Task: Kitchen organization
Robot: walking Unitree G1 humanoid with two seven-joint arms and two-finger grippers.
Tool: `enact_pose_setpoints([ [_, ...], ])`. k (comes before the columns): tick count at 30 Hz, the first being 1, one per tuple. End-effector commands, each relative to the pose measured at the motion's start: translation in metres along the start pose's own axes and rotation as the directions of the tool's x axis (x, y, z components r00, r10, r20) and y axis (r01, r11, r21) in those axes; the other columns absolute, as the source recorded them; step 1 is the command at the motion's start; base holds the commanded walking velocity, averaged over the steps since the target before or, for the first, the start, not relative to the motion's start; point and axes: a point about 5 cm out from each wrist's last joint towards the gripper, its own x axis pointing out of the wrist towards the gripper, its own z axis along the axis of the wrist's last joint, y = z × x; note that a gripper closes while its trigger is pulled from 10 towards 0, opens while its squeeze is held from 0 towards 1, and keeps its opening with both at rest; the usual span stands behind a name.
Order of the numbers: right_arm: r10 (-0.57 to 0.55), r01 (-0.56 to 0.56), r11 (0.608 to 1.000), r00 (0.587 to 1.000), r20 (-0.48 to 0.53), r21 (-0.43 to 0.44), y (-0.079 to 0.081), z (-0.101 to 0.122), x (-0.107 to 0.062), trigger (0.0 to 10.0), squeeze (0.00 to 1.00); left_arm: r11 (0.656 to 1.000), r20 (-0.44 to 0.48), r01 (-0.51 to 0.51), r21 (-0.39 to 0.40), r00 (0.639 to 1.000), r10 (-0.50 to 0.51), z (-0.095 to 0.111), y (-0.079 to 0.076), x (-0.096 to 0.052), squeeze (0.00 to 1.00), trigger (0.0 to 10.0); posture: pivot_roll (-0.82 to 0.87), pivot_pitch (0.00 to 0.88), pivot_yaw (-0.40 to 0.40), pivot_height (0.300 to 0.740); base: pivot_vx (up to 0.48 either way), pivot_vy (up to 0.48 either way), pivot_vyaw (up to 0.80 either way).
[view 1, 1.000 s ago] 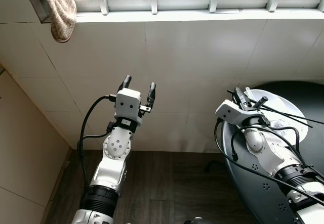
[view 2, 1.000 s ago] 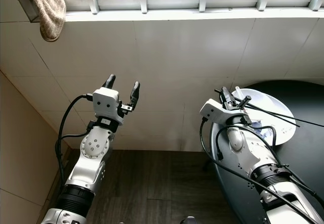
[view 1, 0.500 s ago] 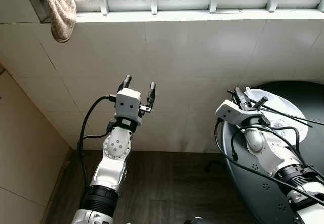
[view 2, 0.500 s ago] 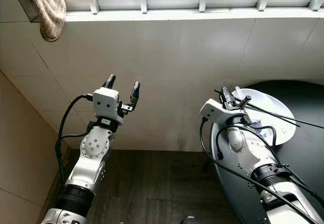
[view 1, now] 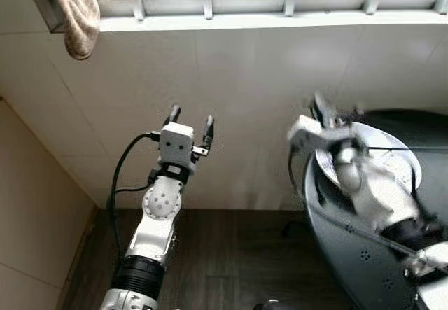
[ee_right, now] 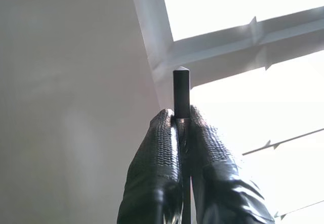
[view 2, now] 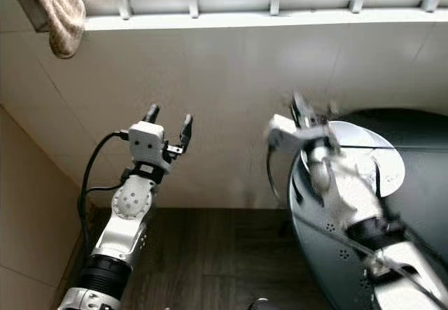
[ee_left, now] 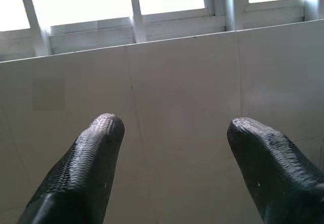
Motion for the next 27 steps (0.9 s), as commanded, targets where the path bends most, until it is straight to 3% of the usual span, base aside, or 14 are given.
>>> enact_pose_setpoints([
  [1, 0.079, -0.079, 0.996, 0.997, -0.001, -0.031, 0.014, -0.004, -0.008, 0.0, 0.0, 1.0, -0.012, -0.019, 0.002, 1.0, 0.019, -0.001, 0.005, 0.0, 0.0, 10.0, -0.11, 0.0, 0.013, 0.74, 0.0, 0.0, 0.0],
  [9, 0.11, -0.111, 0.992, 0.994, -0.019, -0.053, 0.009, -0.006, -0.009, 0.0, 0.0, 1.0, -0.015, -0.022, -0.002, 1.0, 0.022, -0.002, 0.005, 0.0, 0.0, 10.0, -0.11, 0.0, 0.008, 0.74, 0.0, 0.0, 0.0],
  [21, 0.025, -0.032, 0.997, 0.996, 0.087, 0.076, 0.004, 0.018, -0.011, 0.0, 0.0, 0.999, -0.021, -0.031, -0.011, 0.999, 0.031, -0.002, 0.007, -0.001, 0.0, 10.0, -0.1, 0.0, 0.011, 0.74, 0.0, 0.0, 0.0],
  [27, -0.009, -0.007, 0.989, 0.994, 0.111, 0.145, 0.002, 0.025, -0.011, 0.0, 0.0, 0.999, -0.032, -0.033, -0.015, 0.999, 0.032, -0.003, 0.008, 0.0, 0.0, 10.0, -0.1, 0.0, 0.009, 0.74, 0.0, 0.393, 0.0],
])
